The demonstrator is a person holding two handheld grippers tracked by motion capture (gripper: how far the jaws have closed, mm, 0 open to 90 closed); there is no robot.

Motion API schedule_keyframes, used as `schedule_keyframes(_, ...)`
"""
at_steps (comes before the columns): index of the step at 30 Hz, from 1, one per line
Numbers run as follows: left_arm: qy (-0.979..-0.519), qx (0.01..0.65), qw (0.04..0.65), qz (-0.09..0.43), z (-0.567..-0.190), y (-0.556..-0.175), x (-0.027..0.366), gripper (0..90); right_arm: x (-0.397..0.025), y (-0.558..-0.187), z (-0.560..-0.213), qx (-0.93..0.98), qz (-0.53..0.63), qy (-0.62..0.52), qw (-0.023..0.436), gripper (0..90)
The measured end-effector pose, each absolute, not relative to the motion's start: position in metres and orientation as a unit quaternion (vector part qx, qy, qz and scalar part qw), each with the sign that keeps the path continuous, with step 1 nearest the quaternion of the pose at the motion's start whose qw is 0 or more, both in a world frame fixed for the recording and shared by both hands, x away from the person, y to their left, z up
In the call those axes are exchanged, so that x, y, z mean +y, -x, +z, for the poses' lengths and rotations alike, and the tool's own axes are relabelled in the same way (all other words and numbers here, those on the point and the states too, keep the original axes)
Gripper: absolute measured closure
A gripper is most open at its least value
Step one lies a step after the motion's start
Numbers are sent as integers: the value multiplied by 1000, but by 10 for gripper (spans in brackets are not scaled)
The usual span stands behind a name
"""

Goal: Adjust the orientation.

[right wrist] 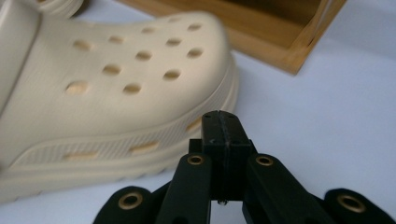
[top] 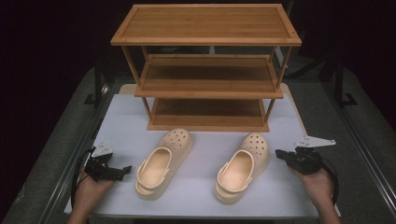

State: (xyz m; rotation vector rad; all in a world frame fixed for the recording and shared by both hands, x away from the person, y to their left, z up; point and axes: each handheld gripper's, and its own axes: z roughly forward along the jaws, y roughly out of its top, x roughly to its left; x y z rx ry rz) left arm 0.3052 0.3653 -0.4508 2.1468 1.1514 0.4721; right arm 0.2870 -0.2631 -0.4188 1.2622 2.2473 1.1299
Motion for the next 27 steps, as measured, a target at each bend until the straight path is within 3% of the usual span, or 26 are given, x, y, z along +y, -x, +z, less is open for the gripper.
schedule_keyframes(13, -819, 439, 324, 179, -451, -305, 365, 0, -242, -279, -437, 815, 381, -418, 126, 896)
schedule_keyframes(27, -819, 439, 324, 179, -451, -305, 365, 0, -237, -284, -437, 817, 384, -412, 123, 897)
